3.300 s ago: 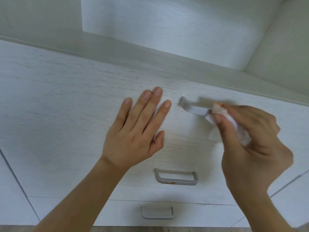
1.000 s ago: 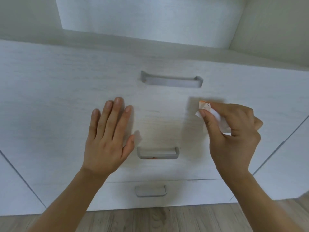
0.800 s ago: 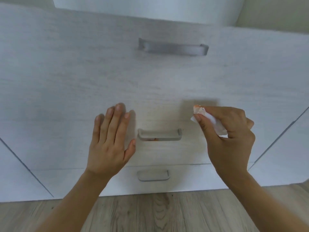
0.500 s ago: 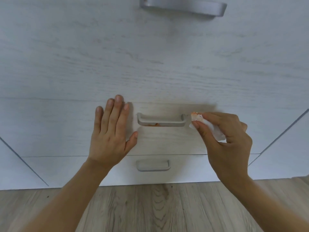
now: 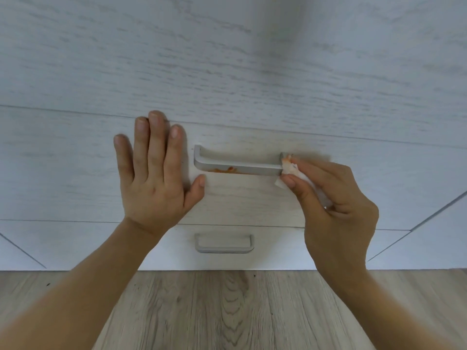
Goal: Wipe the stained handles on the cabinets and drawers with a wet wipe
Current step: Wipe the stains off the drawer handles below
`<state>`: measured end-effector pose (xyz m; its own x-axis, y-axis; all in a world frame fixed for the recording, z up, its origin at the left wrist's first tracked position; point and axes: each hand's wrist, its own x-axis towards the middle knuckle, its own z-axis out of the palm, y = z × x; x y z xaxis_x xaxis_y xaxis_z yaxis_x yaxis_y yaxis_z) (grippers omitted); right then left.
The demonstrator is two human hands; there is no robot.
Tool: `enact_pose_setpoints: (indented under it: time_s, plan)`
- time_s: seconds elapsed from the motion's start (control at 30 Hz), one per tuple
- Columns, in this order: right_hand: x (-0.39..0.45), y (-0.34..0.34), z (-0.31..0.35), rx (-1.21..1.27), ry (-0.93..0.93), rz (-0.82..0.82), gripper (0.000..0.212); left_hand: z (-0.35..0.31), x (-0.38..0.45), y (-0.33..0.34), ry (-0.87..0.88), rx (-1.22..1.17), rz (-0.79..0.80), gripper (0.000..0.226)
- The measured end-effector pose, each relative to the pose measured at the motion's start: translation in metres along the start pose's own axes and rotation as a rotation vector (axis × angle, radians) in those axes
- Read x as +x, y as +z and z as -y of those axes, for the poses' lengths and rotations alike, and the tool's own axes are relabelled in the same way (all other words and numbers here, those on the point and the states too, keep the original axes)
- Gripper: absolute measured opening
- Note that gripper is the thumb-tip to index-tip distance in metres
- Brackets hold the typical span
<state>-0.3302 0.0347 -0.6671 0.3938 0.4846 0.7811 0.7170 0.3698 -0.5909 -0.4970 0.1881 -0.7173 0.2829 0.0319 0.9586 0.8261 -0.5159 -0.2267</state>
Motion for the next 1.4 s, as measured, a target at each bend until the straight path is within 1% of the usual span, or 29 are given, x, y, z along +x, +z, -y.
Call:
enact_pose_setpoints:
  time_s: [0.1, 0.17, 0.3, 0.4, 0.47, 0.6, 0.7, 0.8, 0.97, 1.13, 1.27, 1.4]
  plan:
    - [-0.001, 0.001, -0.001, 0.087, 0.071, 0.004, 0.017, -0.001, 0.000, 0.001, -0.015, 0.013, -0.011, 0.071]
    - [-0.002, 0.002, -0.001, 0.090, 0.112, 0.011, 0.017, -0.001, 0.000, 0.002, -0.015, 0.015, -0.017, 0.071]
    - [-0.001, 0.002, -0.002, 0.066, 0.104, 0.025, 0.010, -0.001, 0.000, 0.003, -0.002, 0.039, -0.030, 0.071]
    - [-0.009, -0.002, -0.003, -0.011, 0.026, 0.042, 0.012, -0.001, 0.000, 0.002, -0.022, 0.031, -0.034, 0.071]
    - [-0.013, -0.008, -0.006, -0.075, -0.063, 0.022, 0.014, -0.001, 0.000, 0.002, -0.020, 0.029, -0.036, 0.071]
    - [-0.007, -0.004, -0.011, -0.133, -0.302, -0.020, 0.018, -0.001, 0.002, 0.001, -0.023, 0.038, -0.038, 0.071]
    - [0.000, 0.001, -0.015, -0.137, -0.402, -0.023, 0.018, -0.002, 0.002, 0.001, -0.017, 0.043, -0.034, 0.070]
    - [0.000, -0.001, -0.022, -0.169, -0.412, -0.006, 0.020, -0.001, 0.003, 0.000, -0.023, 0.034, -0.020, 0.070]
    - [-0.003, -0.008, -0.029, -0.211, -0.442, -0.052, 0.019, -0.003, 0.004, -0.001, -0.047, 0.032, -0.027, 0.069]
    - [0.005, 0.002, -0.018, -0.193, -0.532, -0.069, 0.017, -0.002, 0.004, -0.001, -0.042, 0.037, -0.024, 0.070]
    - [0.006, 0.005, -0.017, -0.178, -0.432, -0.045, 0.019, -0.002, 0.004, 0.000, -0.039, 0.033, -0.040, 0.070]
    - [0.007, 0.004, -0.018, -0.171, -0.438, -0.031, 0.020, -0.003, 0.004, 0.001, -0.049, 0.042, -0.029, 0.069]
